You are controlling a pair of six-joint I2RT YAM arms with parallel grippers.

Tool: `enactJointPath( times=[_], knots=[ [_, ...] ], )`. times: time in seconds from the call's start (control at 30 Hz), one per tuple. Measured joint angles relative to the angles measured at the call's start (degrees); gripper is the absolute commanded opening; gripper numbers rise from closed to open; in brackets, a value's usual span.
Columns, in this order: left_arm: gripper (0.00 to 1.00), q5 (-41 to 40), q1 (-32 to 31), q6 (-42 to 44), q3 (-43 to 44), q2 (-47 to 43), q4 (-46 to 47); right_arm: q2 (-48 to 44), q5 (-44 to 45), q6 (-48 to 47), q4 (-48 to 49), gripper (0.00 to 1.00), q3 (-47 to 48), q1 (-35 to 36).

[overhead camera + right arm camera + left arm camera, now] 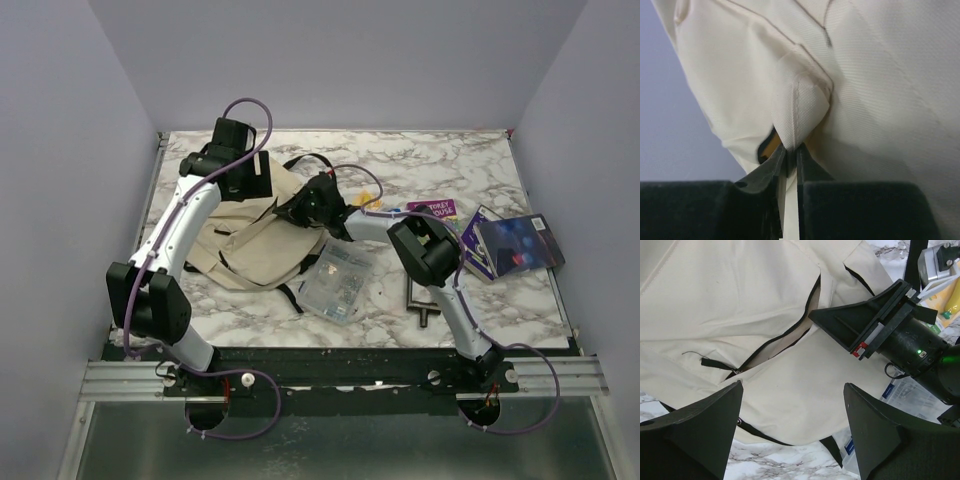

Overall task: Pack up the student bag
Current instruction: Adjust the student bag at the center of the board.

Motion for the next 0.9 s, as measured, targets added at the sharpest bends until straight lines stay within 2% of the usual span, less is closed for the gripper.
enactJointPath(
  times=[0.03, 0.3, 0.6, 0.9],
  knots=[
    [0.87, 0.0, 0.0, 0.2, 0.0, 0.24, 0.02, 0.0, 0.0, -0.48, 0.76, 0.01, -0.85, 0.0],
    [0.86, -1.01, -0.42, 2.47, 1.29, 7.37, 0.15, -1.79, -0.9, -3.76, 10.08, 0.01, -8.83, -0.02],
    [0.9, -11.78, -4.26, 5.33, 4.15, 17.22, -0.33, -2.08, -3.41, -3.65, 15.72, 0.0, -10.34, -0.15],
    [0.85, -20.85, -6.27, 5.18, 7.78, 23.5, -1.66, -2.27, -4.52, -2.12, 17.73, 0.01, -12.55, -0.17]
  ],
)
